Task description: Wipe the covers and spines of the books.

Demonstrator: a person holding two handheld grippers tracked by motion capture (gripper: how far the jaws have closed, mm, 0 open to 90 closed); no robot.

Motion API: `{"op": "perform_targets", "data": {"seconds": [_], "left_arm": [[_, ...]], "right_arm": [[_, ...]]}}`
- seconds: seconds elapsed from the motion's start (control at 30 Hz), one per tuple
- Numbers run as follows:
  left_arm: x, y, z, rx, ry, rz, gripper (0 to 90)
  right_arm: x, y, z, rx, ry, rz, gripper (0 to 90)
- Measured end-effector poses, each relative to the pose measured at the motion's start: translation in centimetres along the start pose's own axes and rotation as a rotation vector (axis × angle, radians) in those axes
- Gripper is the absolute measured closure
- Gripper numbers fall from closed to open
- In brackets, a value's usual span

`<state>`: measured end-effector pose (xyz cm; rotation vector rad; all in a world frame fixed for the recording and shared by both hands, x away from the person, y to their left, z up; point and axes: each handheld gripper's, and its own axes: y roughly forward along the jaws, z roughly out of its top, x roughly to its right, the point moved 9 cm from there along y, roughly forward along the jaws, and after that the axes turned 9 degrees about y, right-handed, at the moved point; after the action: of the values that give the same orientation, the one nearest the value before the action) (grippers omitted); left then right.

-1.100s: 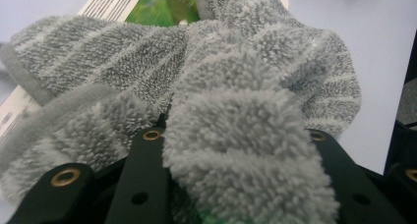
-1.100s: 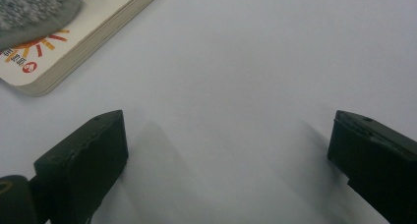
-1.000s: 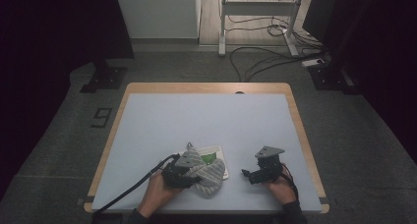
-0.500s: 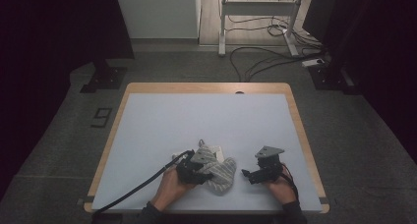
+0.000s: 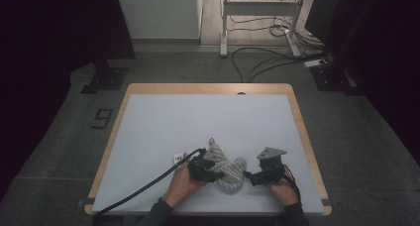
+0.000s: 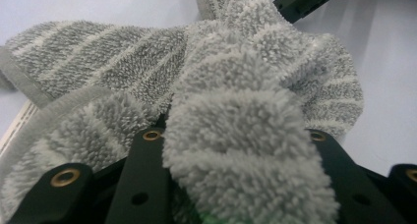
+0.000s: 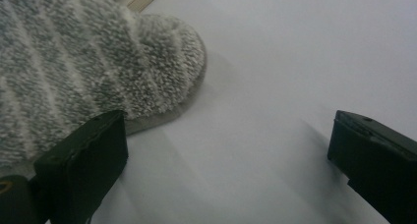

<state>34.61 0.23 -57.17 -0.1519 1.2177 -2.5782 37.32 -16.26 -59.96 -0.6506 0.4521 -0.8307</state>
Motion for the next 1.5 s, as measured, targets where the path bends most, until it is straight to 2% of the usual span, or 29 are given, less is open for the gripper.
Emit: {"op": "perform_targets", "data": {"seconds": [0.13,0.27,0.43,0.6,0.87,1.2,1.33,1.5], "left_arm": [[0.0,-0.1,0.0,-0.004,0.006,-0.003,64.0],[-0.4,-0.5,0.3,0.003,-0.010,-0.013,63.7],[-0.8,-2.0,1.1,0.038,-0.019,-0.008,63.7],[-1.3,-3.8,1.6,0.053,-0.018,0.015,63.7],[-2.1,-5.7,2.5,0.083,-0.028,0.030,63.7],[-3.1,-8.1,4.0,0.093,-0.009,0.066,63.8],[-3.6,-9.1,4.0,0.094,-0.019,0.061,63.7],[-4.7,-10.1,3.6,0.078,-0.022,0.096,63.7]], "right_arm": [[0.0,0.0,0.0,0.001,0.000,0.000,1.1],[0.0,0.0,0.0,0.002,-0.003,0.000,1.2],[0.0,0.0,0.0,0.002,-0.002,0.000,1.2],[0.0,0.0,0.0,0.003,-0.003,-0.001,1.2],[0.0,0.0,0.0,0.002,-0.002,-0.001,1.2],[0.0,0.0,0.0,0.001,-0.002,-0.001,1.1],[0.0,0.0,0.0,0.002,-0.002,-0.001,1.2],[0.0,0.0,0.0,0.003,-0.001,0.000,1.2]]}}
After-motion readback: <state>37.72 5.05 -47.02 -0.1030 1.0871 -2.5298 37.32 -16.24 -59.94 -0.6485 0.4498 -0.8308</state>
